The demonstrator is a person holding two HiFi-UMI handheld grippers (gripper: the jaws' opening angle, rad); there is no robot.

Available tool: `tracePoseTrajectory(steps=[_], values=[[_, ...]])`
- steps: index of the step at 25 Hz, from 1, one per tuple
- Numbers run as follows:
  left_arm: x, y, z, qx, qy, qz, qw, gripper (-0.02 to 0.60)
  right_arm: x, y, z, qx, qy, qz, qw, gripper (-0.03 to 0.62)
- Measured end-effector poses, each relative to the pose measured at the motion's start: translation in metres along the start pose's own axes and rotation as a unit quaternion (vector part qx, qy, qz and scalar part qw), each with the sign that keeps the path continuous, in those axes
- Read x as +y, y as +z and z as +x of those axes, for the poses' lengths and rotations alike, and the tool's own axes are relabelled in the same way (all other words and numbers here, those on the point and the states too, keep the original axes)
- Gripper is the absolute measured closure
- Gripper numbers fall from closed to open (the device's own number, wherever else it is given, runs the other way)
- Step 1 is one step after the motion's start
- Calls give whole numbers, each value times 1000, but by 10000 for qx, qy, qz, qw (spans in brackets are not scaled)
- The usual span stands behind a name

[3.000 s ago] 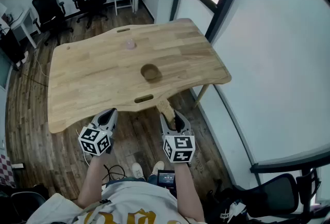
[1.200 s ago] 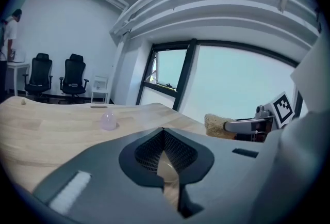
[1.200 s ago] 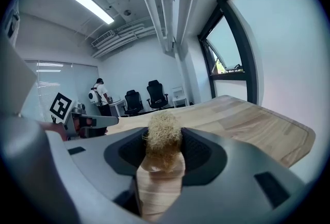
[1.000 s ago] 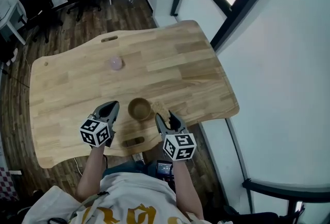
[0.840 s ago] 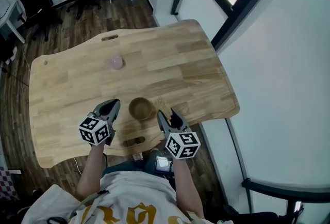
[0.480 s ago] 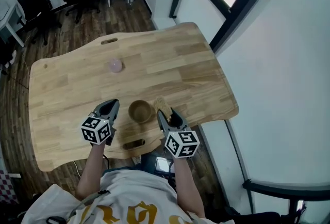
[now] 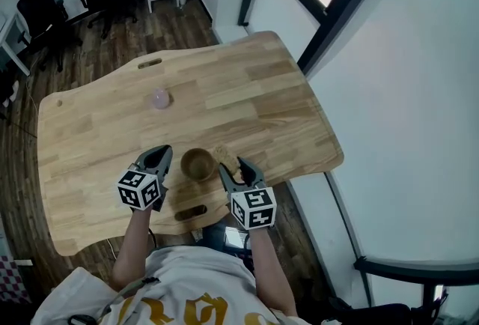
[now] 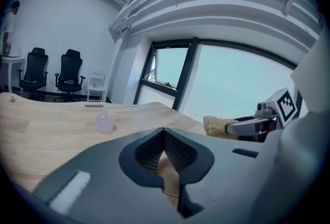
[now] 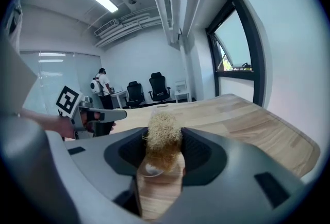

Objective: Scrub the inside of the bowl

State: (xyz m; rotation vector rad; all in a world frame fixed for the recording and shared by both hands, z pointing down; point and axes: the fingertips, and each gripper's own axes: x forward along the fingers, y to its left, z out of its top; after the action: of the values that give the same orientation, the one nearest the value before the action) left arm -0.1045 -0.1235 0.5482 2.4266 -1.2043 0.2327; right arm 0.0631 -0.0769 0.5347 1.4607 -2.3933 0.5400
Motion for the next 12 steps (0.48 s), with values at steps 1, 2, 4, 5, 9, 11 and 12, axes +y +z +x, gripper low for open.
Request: tracePoseTrajectory(steps=[1, 2, 4, 5, 9, 11, 12], values=[[0, -3, 3, 57, -7, 6, 10000, 583, 1, -2, 2, 31, 72, 62, 9999, 411], [1, -7, 5, 126, -13, 8, 9999, 583, 1, -6, 4, 76, 100, 103, 9999, 411], [3, -18, 7, 281, -32, -5, 9996, 583, 1, -16, 11, 209, 78, 99, 9997, 411], [5, -24, 8, 365, -57, -41, 9993, 583, 2, -20, 16, 273, 73, 84, 9996, 411], [14, -45, 13, 651, -47, -269, 9975, 583, 3, -33, 32, 507, 168, -19, 9986, 411], [21, -52, 15, 728, 77, -309, 9968, 578, 2, -40, 36, 622, 196, -41, 9979, 410], [25, -55, 17, 762, 137, -338, 9964, 578, 1, -43, 38, 667, 202, -26, 9976, 411]])
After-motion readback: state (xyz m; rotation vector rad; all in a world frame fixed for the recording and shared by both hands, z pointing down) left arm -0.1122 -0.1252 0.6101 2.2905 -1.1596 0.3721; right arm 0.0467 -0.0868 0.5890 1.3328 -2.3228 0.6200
